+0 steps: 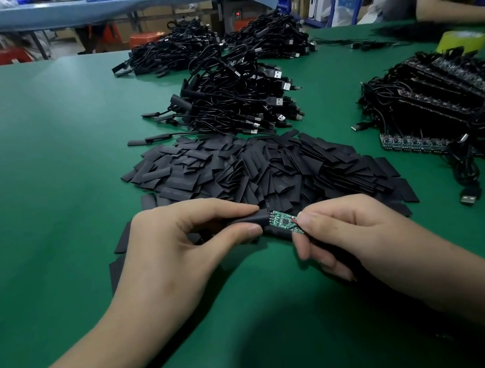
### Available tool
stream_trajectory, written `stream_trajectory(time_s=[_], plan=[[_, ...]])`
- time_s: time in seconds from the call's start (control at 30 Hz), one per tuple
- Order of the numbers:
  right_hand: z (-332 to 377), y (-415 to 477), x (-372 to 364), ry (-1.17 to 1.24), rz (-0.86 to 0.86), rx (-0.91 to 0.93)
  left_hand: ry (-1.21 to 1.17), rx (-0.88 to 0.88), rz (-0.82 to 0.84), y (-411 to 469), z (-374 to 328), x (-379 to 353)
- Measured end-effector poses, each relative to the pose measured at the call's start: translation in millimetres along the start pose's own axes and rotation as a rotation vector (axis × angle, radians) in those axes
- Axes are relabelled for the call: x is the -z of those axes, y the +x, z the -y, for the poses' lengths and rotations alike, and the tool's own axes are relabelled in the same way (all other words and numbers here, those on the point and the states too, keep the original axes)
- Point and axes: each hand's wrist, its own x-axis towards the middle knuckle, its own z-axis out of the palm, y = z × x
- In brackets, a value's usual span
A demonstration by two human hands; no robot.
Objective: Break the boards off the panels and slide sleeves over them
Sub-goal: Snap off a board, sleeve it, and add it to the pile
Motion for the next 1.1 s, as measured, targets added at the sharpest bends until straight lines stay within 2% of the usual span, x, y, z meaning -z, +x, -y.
stream_trajectory(time_s=[0.13,0.3,0.47,0.63,0.9,0.97,1.1], plan=[[-0.8,-0.5,1.7,0.003,0.028,-0.004,0.169,-0.173,0.06,0.9,-3.6,4.5],[-0.3,-1.1,5.8,0.128,0.046,-0.053,0.315,-0.378,0.109,2.6,-4.3,8.9],[0.6,-0.2,5.8,0.105,0.074,-0.044,0.292,-0.339,0.147,3.5,-4.3,9.3],[-0.1,-1.5,3.7,-0.162,0.08,-0.002,0.233,-0.269,0.186,4.6,-4.9,8.9],[5.0,-4.0,3.0,-0.154,0.134,-0.016,0.202,-0.358,0.258,1.6,-8.0,4.7],[6.2,-4.6,1.3,-0.148,0.09,0.024,0.195,-0.351,0.223,0.9,-8.5,3.8],[6.9,-5.5,-0.7,0.049,-0.053,0.073,0.179,-0.295,0.148,1.6,-9.2,3.9]])
